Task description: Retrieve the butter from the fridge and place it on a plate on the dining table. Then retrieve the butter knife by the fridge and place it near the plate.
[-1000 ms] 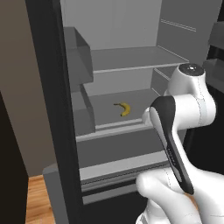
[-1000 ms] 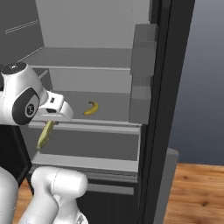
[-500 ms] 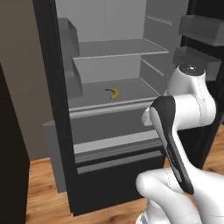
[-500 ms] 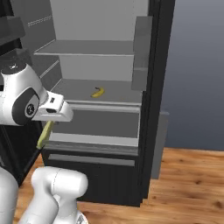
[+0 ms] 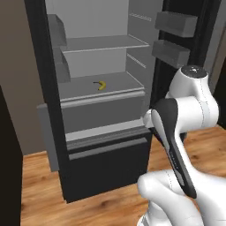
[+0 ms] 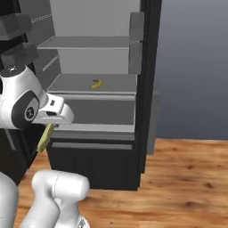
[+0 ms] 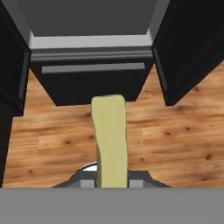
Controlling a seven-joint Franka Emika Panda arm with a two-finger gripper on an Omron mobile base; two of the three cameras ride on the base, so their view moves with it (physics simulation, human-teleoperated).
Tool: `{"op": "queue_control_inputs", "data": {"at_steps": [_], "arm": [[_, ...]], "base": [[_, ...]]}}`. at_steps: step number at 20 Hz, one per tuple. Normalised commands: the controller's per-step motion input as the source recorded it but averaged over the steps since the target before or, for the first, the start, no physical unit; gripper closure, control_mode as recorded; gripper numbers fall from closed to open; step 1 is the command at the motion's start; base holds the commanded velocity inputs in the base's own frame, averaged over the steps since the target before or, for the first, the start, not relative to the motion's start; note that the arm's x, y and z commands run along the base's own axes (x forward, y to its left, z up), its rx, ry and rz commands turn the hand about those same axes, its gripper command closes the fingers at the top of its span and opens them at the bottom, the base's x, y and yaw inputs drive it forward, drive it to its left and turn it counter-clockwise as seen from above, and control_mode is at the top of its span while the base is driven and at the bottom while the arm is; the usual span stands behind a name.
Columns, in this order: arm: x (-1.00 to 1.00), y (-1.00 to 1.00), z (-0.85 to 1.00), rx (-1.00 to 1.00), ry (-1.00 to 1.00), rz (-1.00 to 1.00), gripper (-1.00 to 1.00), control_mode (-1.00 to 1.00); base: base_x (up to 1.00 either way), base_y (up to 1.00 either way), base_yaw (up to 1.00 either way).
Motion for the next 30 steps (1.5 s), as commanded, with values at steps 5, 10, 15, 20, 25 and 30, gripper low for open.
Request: {"op": "queue_control_inputs", "data": {"at_steps": [5, 10, 15, 20, 25, 30], "arm": [[0.0, 0.0, 0.0, 0.0, 0.0, 0.0, 1.0, 1.0], [0.0, 0.0, 0.0, 0.0, 0.0, 0.0, 1.0, 1.0], [0.0, 0.0, 0.0, 0.0, 0.0, 0.0, 1.0, 1.0], [0.0, 0.0, 0.0, 0.0, 0.0, 0.0, 1.0, 1.0], [0.0, 0.0, 0.0, 0.0, 0.0, 0.0, 1.0, 1.0], [0.0, 0.0, 0.0, 0.0, 0.0, 0.0, 1.0, 1.0]], "base": [[-0.13, 0.09, -0.49], [0.06, 0.11, -0.83], [0.0, 0.0, -1.0], [0.0, 0.0, -1.0], [0.0, 0.0, -0.94], [0.0, 0.0, -0.82]]}}
